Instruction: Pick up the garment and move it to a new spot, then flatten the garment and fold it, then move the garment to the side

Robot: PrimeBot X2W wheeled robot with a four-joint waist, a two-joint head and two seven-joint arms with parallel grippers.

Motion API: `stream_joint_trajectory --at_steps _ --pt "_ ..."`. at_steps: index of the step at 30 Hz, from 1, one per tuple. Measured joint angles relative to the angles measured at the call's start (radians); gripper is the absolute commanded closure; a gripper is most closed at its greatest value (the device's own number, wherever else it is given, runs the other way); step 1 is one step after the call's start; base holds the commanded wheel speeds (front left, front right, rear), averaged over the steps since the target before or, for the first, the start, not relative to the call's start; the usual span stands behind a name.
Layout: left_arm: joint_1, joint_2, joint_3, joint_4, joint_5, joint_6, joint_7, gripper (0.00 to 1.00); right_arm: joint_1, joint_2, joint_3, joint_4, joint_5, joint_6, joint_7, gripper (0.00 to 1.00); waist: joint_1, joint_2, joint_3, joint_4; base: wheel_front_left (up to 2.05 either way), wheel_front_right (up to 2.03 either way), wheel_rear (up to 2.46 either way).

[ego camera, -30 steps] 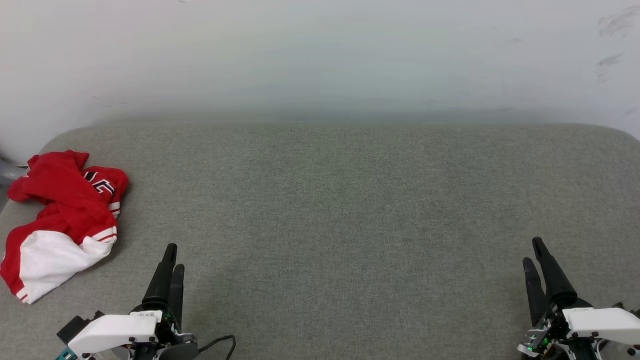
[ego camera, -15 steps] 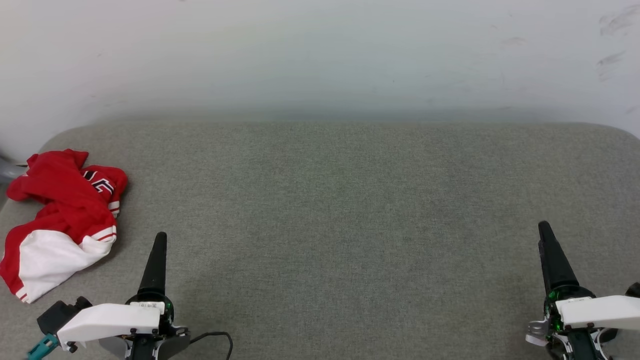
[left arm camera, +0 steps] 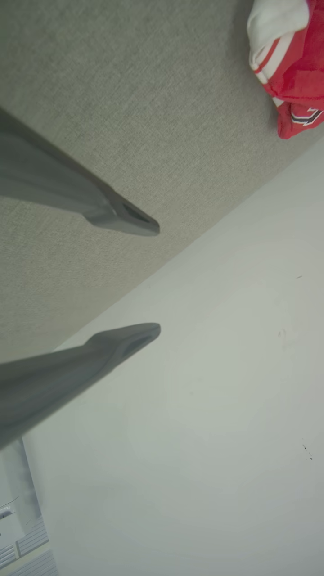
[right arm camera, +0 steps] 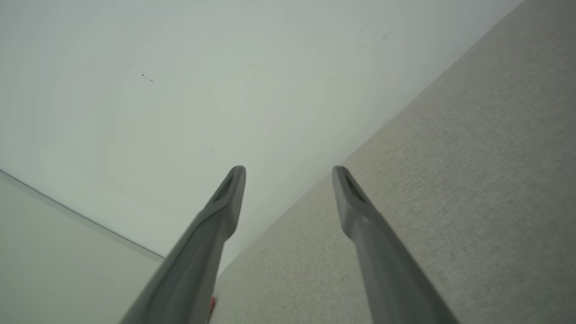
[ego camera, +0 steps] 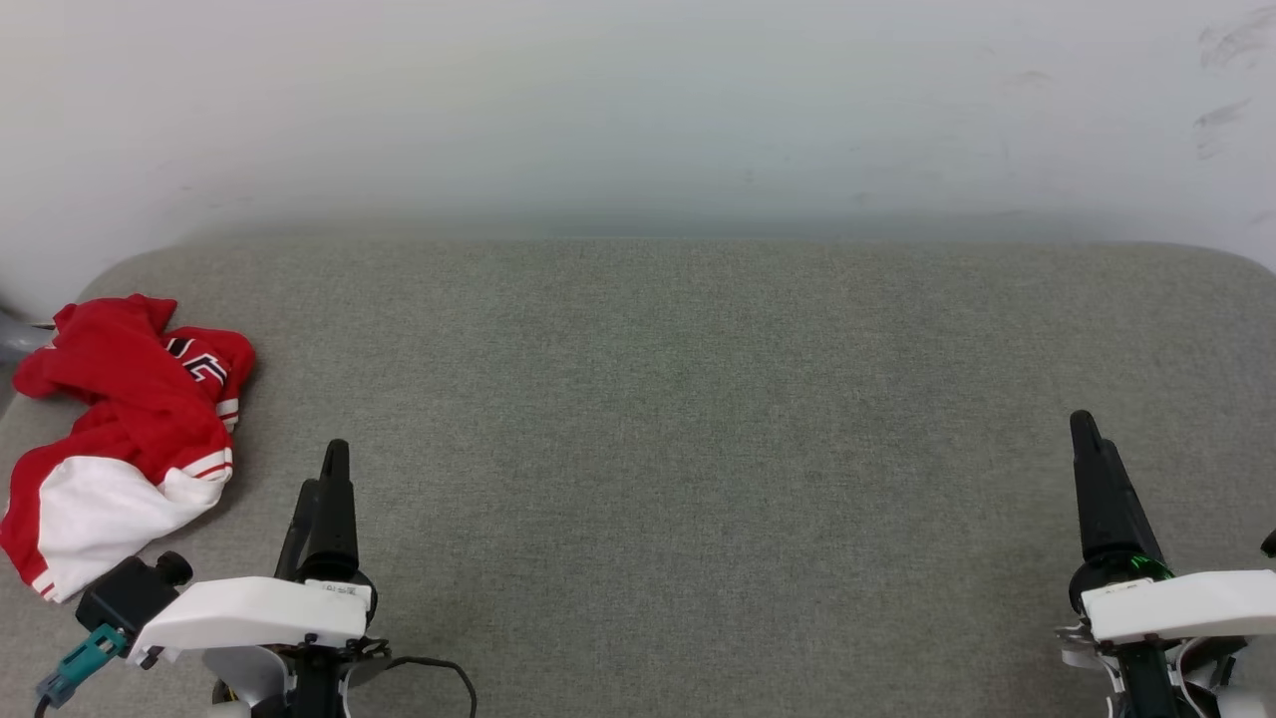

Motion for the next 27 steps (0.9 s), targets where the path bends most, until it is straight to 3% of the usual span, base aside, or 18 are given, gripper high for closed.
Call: stream_joint_trajectory --at_steps 18,27 --pt "0.001 0.001 -0.067 -0.031 0.372 0.090 -0.058 0.00 0.001 0.000 0.040 -0.040 -0.333 0.000 -0.057 0.00 0.0000 0.0000 0.002 0.004 0.00 0.00 0.00" --pt "0.001 0.011 -0.101 -0.038 0.498 0.126 -0.083 0.00 0.003 0.000 0.046 -0.042 -0.467 0.000 -0.081 0.00 0.0000 0.0000 0.003 0.005 0.00 0.00 0.00"
